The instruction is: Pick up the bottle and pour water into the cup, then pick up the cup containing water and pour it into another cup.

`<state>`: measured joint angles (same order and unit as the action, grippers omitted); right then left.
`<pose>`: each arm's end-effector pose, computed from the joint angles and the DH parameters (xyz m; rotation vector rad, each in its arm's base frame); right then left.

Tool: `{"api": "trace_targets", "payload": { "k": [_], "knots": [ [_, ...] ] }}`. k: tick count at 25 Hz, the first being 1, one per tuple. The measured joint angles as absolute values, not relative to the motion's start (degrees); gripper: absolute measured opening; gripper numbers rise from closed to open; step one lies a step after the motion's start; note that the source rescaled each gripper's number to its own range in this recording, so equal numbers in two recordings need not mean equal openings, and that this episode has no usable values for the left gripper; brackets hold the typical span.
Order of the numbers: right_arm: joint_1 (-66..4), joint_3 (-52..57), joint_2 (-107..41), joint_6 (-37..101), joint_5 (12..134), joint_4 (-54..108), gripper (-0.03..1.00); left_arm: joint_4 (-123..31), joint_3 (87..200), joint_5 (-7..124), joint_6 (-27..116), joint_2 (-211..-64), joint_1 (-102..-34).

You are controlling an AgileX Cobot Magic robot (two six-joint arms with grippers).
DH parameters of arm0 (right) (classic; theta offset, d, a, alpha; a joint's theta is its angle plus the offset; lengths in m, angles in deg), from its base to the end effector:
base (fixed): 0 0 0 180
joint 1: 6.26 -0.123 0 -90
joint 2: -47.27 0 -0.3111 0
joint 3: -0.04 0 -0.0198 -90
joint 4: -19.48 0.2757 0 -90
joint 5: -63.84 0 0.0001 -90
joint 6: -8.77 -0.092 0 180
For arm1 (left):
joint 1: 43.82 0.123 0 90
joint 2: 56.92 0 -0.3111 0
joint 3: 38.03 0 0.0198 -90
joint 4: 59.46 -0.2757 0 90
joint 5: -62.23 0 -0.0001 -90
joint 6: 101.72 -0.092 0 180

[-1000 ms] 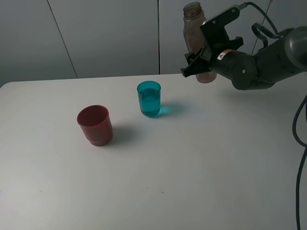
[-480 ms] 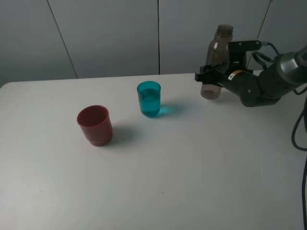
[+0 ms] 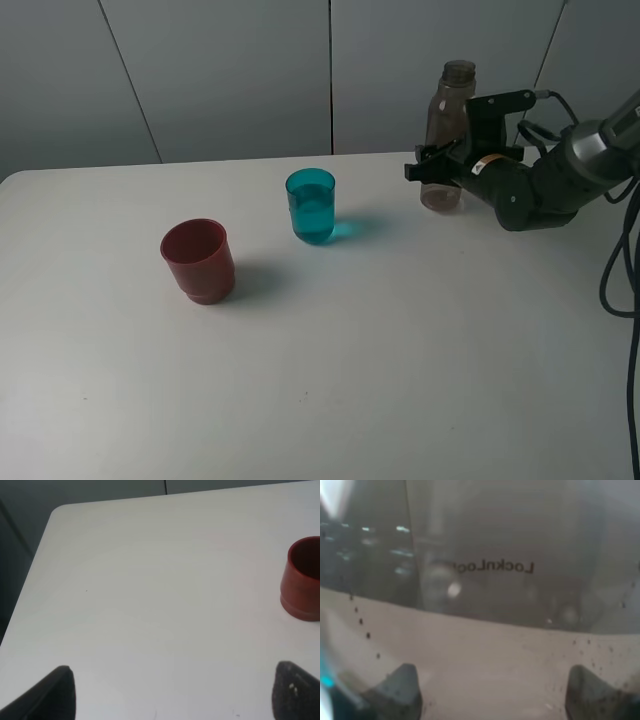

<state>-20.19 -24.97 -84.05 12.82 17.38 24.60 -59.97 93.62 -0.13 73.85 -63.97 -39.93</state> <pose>0.4095 0.0955 0.0806 -0.1982 1.9097 0.0953 -0.0117 -0.0001 0.2911 0.0090 2.0568 0.1007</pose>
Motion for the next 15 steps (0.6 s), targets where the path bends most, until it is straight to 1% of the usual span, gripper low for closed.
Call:
{"api": "trace_targets", "payload": {
  "k": [7, 8, 9, 12, 15],
  "knots": [
    [-20.2, -25.0, -84.1, 12.9, 18.7, 24.6, 0.07, -60.0, 93.6, -0.1, 73.8, -64.0, -39.9],
    [-20.2, -24.9, -84.2, 12.9, 18.9, 24.6, 0.08, -60.0, 93.6, -0.1, 73.8, -64.0, -39.9],
    [-20.2, -24.9, -84.2, 12.9, 19.1, 24.6, 0.11, -60.0, 93.6, -0.1, 73.8, -64.0, -39.9],
    [-20.2, -24.9, -84.2, 12.6, 19.3, 24.6, 0.32, -60.0, 93.6, -0.1, 73.8, -64.0, -39.9],
    [-20.2, -24.9, -84.2, 12.3, 19.9, 24.6, 0.61, -60.0, 93.6, -0.1, 73.8, -64.0, -39.9]
  ]
}}
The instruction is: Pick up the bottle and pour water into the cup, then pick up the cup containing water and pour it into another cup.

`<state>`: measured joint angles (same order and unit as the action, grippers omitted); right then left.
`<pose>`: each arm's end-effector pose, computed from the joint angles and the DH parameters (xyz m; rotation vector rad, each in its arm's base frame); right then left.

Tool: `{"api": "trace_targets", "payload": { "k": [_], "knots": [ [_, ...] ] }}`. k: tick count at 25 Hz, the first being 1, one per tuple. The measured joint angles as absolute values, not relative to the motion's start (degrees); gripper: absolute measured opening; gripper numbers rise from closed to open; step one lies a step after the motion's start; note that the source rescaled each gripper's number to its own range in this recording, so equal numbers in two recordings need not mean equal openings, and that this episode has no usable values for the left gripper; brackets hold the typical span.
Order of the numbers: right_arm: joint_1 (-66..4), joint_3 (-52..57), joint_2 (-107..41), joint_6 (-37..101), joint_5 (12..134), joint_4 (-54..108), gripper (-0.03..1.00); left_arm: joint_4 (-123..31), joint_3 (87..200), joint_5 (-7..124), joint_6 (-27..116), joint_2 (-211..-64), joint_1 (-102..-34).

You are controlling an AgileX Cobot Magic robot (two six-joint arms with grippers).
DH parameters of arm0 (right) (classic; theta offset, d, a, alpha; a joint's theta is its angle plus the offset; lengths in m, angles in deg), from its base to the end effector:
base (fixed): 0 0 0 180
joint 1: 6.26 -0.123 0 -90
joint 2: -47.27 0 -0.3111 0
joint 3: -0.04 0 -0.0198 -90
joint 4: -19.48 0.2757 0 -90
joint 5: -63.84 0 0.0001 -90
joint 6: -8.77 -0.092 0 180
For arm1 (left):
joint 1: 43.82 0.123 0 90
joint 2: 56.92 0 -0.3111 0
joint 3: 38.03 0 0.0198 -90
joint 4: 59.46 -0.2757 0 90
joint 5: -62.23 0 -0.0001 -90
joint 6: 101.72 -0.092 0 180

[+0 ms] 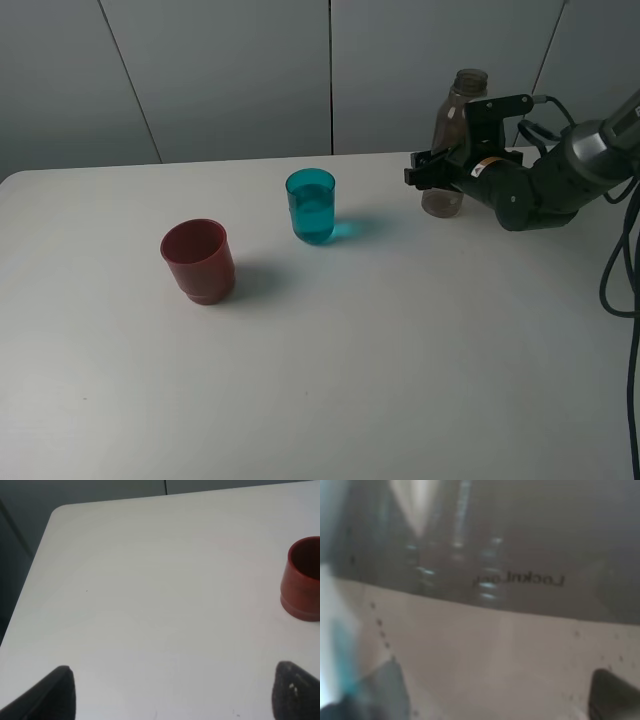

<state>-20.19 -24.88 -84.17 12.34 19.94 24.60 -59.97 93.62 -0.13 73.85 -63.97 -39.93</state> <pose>0.4084 0.0954 0.0762 -0.1959 1.9556 0.1000 -0.0117 -0.0001 0.2911 0.0090 2.0568 0.1007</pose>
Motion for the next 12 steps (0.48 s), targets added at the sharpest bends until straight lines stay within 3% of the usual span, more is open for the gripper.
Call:
{"api": "trace_targets", "payload": {
  "k": [3, 5, 12],
  "knots": [
    [-20.2, -24.9, -83.7, 12.3, 22.1, 24.6, 0.94, -60.0, 93.6, -0.1, 73.8, -64.0, -39.9],
    [-20.2, -25.1, -82.7, 12.3, 23.5, 24.6, 0.99, -60.0, 93.6, -0.1, 73.8, -64.0, -39.9],
    [-20.2, -32.4, -75.3, 12.4, 24.7, 25.0, 0.99, -60.0, 93.6, -0.1, 73.8, -64.0, -39.9]
  ]
}}
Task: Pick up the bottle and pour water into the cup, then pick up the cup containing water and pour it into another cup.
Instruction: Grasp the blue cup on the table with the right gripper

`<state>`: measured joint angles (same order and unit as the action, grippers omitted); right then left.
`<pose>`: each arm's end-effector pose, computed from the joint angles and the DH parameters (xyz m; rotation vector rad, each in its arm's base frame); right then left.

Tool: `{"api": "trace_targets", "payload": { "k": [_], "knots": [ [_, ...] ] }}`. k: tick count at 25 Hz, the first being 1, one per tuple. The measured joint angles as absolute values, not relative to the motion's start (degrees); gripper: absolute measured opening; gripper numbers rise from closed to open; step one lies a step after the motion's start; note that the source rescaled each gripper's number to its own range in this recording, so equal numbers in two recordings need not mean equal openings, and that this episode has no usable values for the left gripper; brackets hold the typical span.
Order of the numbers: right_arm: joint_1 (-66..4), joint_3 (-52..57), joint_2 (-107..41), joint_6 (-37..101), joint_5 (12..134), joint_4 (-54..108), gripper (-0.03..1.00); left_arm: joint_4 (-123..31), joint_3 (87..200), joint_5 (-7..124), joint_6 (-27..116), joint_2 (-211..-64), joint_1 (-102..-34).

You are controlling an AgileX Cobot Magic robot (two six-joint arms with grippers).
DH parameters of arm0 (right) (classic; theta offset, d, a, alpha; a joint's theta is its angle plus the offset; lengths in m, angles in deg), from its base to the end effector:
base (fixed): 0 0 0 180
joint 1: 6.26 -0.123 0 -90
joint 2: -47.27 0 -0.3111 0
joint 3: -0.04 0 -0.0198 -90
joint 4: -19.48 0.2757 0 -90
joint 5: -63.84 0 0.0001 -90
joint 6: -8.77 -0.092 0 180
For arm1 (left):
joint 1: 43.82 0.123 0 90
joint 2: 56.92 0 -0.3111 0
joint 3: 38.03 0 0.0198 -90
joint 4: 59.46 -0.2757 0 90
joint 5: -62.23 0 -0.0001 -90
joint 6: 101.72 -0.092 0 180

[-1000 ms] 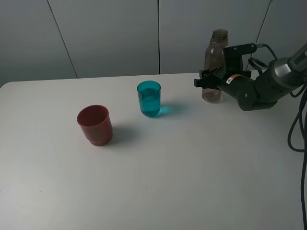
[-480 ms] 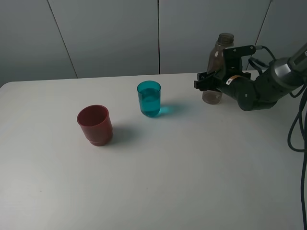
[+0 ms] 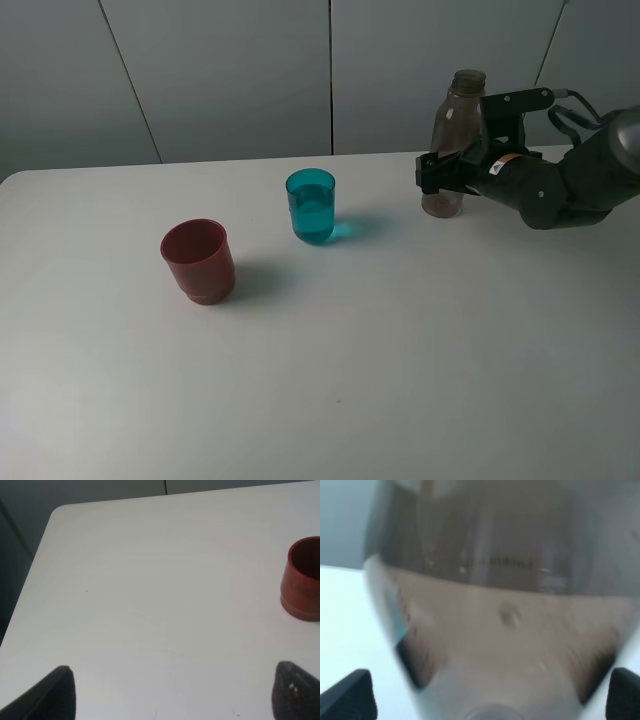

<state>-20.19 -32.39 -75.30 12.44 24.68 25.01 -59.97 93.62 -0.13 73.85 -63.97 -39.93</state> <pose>0.3745 0.0871 0.1034 -0.1962 2.0150 0.0991 -0.0117 -0.0001 0.2911 0.0090 2.0568 0.1007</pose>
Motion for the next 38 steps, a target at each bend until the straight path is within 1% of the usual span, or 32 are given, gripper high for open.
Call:
{"api": "trace_targets", "payload": {
  "k": [5, 8, 11, 15, 21, 24, 27, 32, 38],
  "knots": [
    [-20.2, -40.0, -69.4, 12.7, 26.6, 24.6, 1.00, -60.0, 93.6, -0.1, 73.8, -64.0, -39.9],
    [-20.2, -45.0, -66.0, 12.3, 27.0, 20.2, 1.00, -60.0, 93.6, -0.1, 73.8, -64.0, -39.9],
    [-20.3, -48.7, -64.1, 9.8, 27.1, 9.8, 1.00, -60.0, 93.6, -0.1, 73.8, -64.0, -39.9],
    [-20.4, -49.9, -63.9, 4.2, 26.0, -5.0, 1.00, -60.0, 93.6, -0.1, 73.8, -64.0, -39.9],
    [-21.1, -49.3, -66.1, 0.6, 22.5, -9.2, 1.00, -60.0, 93.6, -0.1, 73.8, -64.0, -39.9],
    [-23.9, -48.7, -68.6, 2.0, 22.5, -9.6, 1.00, -60.1, 93.6, -0.1, 73.8, -64.0, -39.9],
    [-27.6, -46.9, -71.4, 5.4, 22.4, -6.2, 1.00, -60.1, 93.6, -0.1, 73.8, -64.0, -39.9],
    [-30.3, -41.5, -75.5, 6.6, 22.0, -0.9, 1.00, -60.1, 93.6, -0.1, 73.8, -64.0, -39.9],
    [-33.2, -35.2, -80.1, 6.9, 21.1, -0.7, 1.00, -60.2, 93.6, -0.1, 73.8, -64.0, -39.9]
  ]
}}
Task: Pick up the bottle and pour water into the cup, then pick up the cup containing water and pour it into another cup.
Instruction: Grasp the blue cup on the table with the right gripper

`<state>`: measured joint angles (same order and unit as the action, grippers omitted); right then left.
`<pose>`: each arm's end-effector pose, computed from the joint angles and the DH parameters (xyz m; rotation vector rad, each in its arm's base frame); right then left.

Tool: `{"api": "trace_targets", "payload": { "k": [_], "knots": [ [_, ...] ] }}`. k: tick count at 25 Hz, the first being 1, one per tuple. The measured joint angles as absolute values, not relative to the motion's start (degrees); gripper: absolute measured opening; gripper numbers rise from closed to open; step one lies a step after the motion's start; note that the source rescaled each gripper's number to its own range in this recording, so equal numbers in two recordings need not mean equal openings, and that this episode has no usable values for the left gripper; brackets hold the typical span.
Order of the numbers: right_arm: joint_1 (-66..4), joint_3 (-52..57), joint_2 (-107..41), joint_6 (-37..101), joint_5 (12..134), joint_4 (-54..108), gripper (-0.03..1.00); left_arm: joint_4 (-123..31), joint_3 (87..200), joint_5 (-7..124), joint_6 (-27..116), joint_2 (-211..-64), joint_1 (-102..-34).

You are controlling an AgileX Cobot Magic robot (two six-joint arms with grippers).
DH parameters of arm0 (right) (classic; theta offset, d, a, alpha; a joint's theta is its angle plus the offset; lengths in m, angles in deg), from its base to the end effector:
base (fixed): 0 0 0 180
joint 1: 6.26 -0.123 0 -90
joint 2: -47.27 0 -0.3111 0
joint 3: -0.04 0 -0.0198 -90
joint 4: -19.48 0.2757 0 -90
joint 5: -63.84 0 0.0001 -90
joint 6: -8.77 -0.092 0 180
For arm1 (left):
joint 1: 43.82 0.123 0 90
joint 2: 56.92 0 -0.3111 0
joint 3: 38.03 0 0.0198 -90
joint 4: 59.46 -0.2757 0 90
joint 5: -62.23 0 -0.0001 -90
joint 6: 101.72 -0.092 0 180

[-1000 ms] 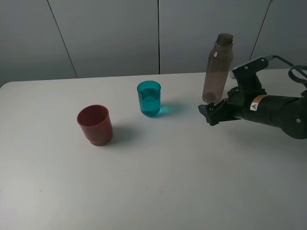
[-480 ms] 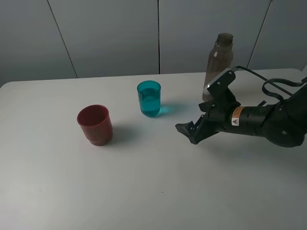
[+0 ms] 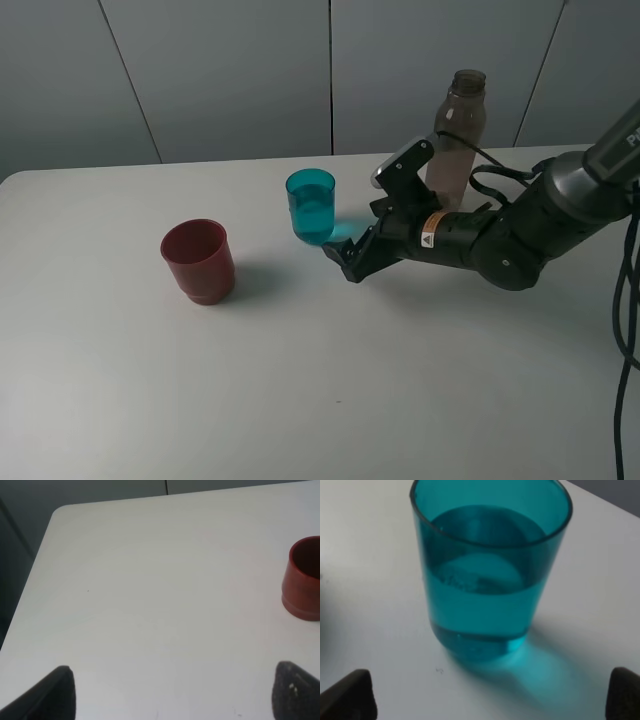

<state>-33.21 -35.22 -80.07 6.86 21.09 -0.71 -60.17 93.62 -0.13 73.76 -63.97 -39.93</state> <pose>0.3166 0.1851 0.0662 -0.8624 1.9488 0.3929 -0.0117 0.0002 0.2911 0.0104 2.0569 0.1059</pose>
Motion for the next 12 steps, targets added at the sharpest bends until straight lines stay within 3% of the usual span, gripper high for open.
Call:
{"api": "trace_targets", "payload": {
  "k": [12],
  "knots": [
    [-34.8, -28.4, -85.1, 5.7, 20.8, 1.2, 1.00, -60.2, 93.6, -0.1, 73.8, -64.0, -39.9]
  ]
}}
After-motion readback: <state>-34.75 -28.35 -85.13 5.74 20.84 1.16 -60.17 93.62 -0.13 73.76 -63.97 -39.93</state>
